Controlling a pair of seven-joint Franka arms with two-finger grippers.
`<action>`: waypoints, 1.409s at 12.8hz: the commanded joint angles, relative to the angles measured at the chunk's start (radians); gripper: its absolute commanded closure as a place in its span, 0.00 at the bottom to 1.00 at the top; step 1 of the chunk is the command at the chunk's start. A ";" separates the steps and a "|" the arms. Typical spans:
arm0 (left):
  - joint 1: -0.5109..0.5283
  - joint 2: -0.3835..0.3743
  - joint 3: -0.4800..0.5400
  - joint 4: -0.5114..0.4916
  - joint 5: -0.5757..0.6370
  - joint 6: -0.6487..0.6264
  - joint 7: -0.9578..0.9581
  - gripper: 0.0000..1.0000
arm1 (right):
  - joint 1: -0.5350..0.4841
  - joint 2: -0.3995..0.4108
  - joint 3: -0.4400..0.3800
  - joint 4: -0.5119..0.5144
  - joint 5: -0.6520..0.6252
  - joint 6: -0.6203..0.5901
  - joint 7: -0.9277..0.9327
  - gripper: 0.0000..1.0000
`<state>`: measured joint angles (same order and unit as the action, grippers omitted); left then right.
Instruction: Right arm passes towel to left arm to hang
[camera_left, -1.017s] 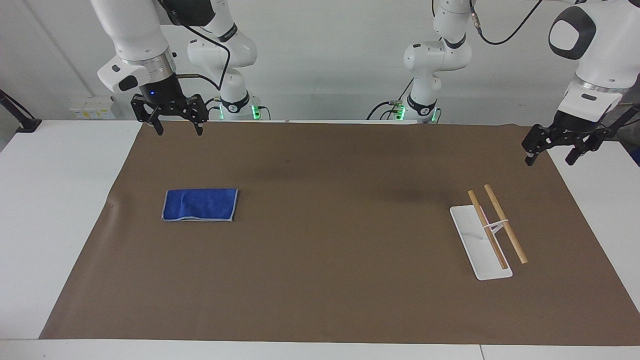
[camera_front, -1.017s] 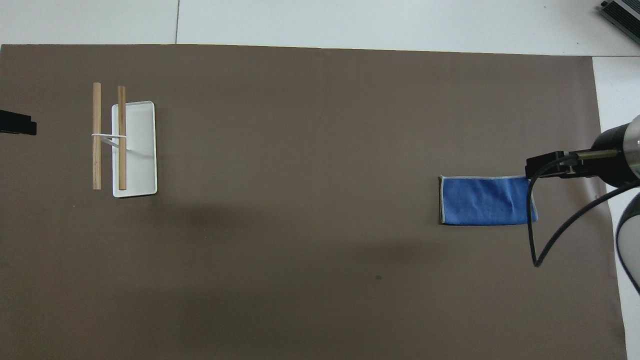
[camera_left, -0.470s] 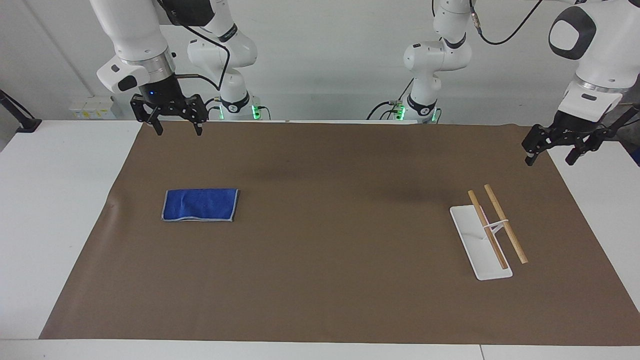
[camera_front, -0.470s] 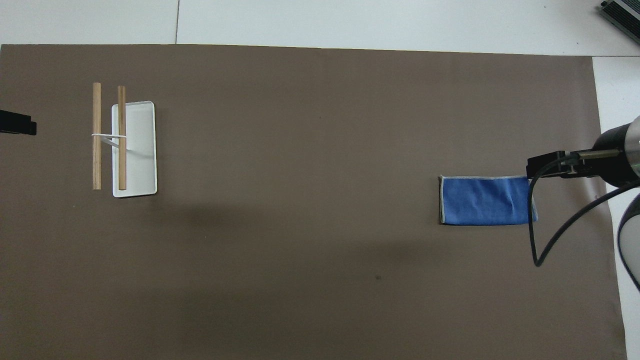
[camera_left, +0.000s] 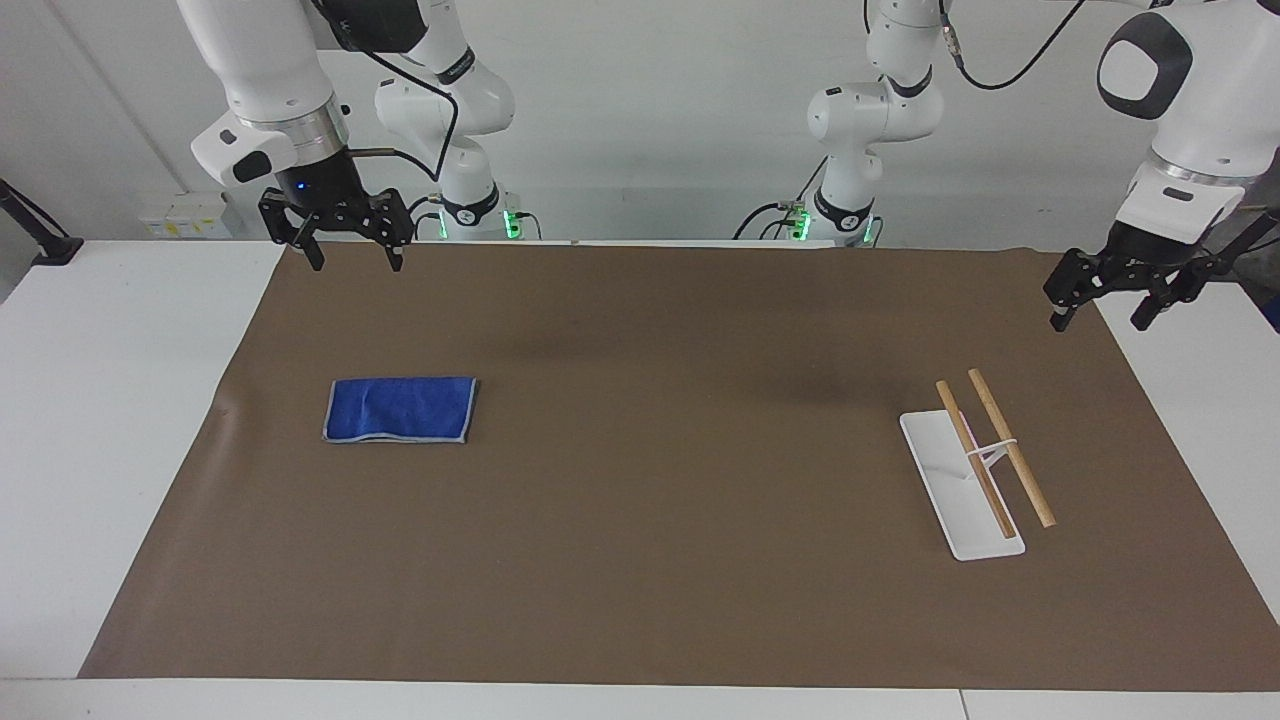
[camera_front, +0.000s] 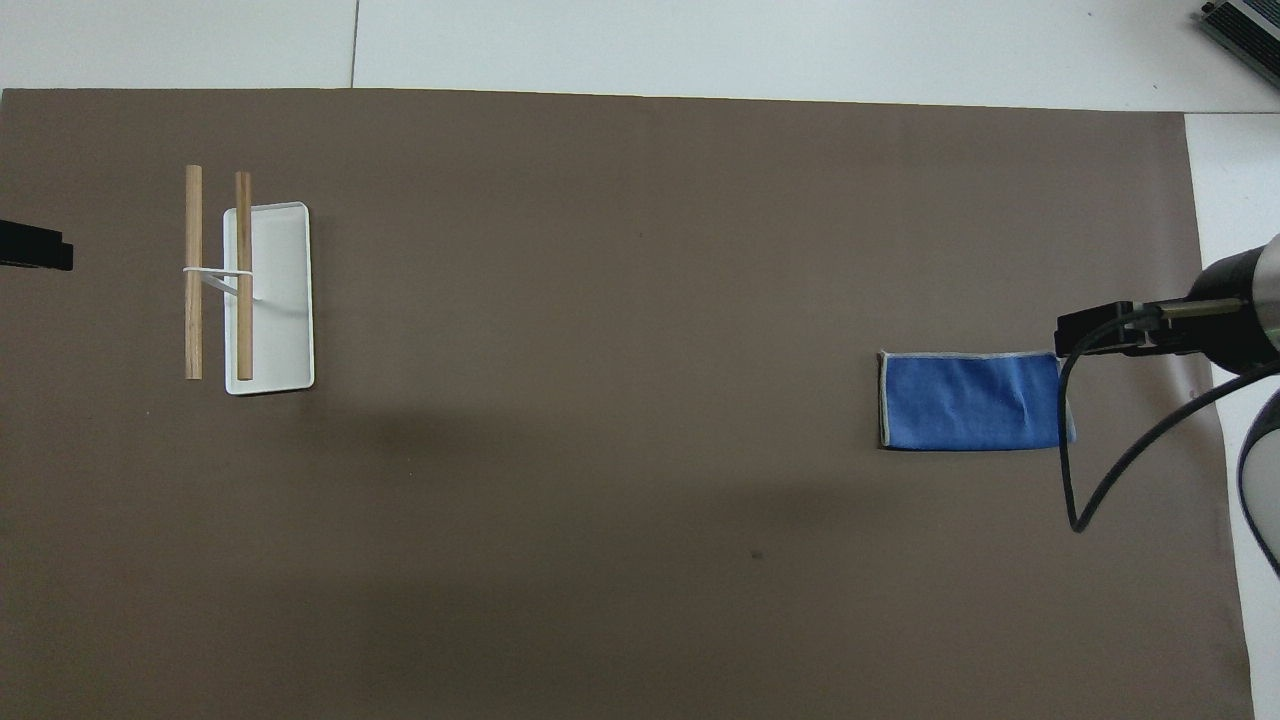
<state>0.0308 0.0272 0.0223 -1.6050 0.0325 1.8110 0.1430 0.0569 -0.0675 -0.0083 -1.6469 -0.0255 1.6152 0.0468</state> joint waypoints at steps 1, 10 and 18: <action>0.000 -0.030 0.002 -0.036 -0.013 0.005 -0.007 0.00 | -0.028 -0.018 -0.001 -0.051 0.016 0.081 -0.022 0.00; 0.000 -0.030 0.002 -0.036 -0.013 0.005 -0.007 0.00 | -0.083 0.023 0.001 -0.404 0.016 0.509 -0.044 0.00; 0.000 -0.030 0.002 -0.036 -0.013 0.005 -0.007 0.00 | -0.091 0.106 -0.001 -0.573 0.016 0.755 -0.033 0.00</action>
<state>0.0308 0.0272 0.0223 -1.6050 0.0325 1.8110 0.1430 -0.0213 0.0254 -0.0133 -2.1880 -0.0251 2.3183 0.0319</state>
